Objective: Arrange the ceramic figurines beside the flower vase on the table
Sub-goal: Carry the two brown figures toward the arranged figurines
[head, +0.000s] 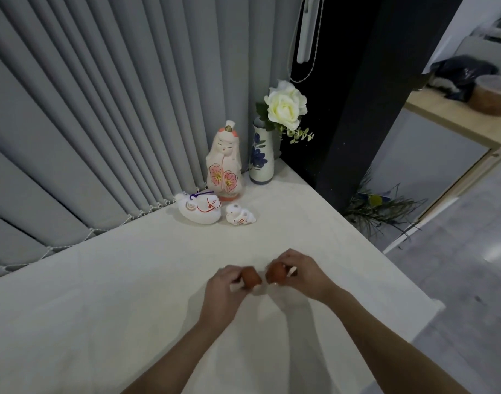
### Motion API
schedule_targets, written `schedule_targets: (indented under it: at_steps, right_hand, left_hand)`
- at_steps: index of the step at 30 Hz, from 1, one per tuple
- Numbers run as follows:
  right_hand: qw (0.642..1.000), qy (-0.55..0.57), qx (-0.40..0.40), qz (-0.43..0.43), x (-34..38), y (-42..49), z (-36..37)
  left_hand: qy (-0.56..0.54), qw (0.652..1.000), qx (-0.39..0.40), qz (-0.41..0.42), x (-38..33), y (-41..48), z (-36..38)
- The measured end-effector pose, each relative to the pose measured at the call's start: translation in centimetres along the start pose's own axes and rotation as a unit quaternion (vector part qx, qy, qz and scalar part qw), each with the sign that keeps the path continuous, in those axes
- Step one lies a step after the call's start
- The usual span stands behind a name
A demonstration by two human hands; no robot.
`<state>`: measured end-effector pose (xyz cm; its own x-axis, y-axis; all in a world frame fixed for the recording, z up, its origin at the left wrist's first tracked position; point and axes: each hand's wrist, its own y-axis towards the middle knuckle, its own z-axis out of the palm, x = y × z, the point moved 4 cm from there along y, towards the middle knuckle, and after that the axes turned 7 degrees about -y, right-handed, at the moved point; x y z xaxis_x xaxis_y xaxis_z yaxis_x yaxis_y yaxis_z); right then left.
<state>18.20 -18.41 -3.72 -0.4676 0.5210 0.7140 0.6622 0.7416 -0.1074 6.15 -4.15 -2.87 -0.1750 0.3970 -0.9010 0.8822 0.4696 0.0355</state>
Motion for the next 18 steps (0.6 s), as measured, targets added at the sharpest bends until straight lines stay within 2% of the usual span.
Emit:
schedule_targets:
  at_steps: [6,11,18]
  right_hand:
    - [0.997,-0.012,-0.075,0.011,-0.6,5.7,-6.4]
    - [0.990,-0.017,-0.121,0.063,-2.1,10.0,-10.0]
    - [0.984,-0.062,-0.113,0.125,-5.8,14.5,-10.3]
  left_hand:
    - [0.027,0.999,0.012,0.032,-4.9,10.5,0.6]
    - [-0.017,0.999,0.038,-0.004,-6.4,17.5,2.6]
    - [0.047,0.995,0.064,-0.057,-4.2,23.1,5.2]
